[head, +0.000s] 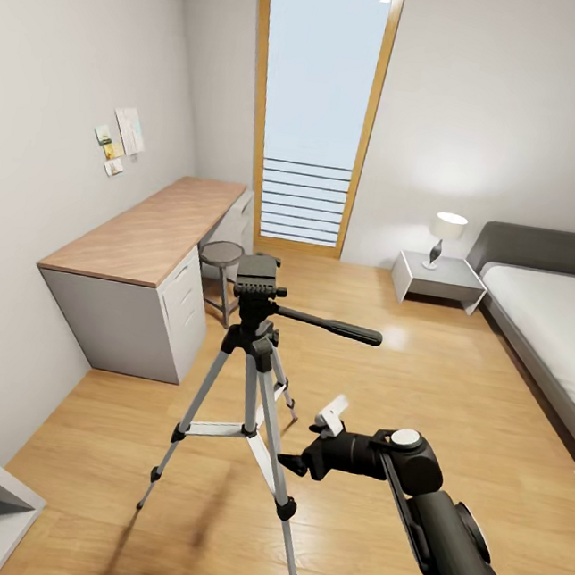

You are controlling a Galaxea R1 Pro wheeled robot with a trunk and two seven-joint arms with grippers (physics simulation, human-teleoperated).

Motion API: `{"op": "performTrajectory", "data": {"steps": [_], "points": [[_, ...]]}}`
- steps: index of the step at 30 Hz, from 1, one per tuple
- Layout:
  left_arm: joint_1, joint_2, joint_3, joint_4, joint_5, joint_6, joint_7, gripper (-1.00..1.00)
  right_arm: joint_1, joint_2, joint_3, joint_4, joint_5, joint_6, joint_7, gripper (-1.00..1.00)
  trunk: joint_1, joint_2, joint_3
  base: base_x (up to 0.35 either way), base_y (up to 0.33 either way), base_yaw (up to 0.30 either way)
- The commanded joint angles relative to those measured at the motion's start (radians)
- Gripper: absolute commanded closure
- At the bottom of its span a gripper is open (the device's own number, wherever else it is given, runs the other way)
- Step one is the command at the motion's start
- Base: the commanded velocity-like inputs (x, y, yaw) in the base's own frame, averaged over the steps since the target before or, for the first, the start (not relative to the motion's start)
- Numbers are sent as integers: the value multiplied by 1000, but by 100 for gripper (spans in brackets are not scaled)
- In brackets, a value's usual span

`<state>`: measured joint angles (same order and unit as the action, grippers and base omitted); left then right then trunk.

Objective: Attach the digital camera to the camera tripod in the bedroom.

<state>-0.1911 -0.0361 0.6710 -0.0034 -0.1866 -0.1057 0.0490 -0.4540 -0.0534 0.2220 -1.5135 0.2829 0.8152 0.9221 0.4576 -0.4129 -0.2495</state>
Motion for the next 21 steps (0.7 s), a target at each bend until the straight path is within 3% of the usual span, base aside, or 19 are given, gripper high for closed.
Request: {"op": "performTrajectory", "data": {"steps": [1,15,18,21], "points": [[-1,0,7,0,-12,-3,4,100,0,0,1,-1,11,1,8,-100,1,-2,-2,0,0,0],[-1,1,7,0,-11,-2,5,100,2,17,-2,7,0,-2,-11,-100,1,-2,-2,0,0,0],[-1,1,7,0,-11,-3,5,100,2,50,-6,41,-1,-4,-44,-100,1,-2,-2,0,0,0],[-1,1,7,0,-11,-3,5,100,2,131,-10,105,-1,-11,-137,-100,1,-2,-2,0,0,0]]}}
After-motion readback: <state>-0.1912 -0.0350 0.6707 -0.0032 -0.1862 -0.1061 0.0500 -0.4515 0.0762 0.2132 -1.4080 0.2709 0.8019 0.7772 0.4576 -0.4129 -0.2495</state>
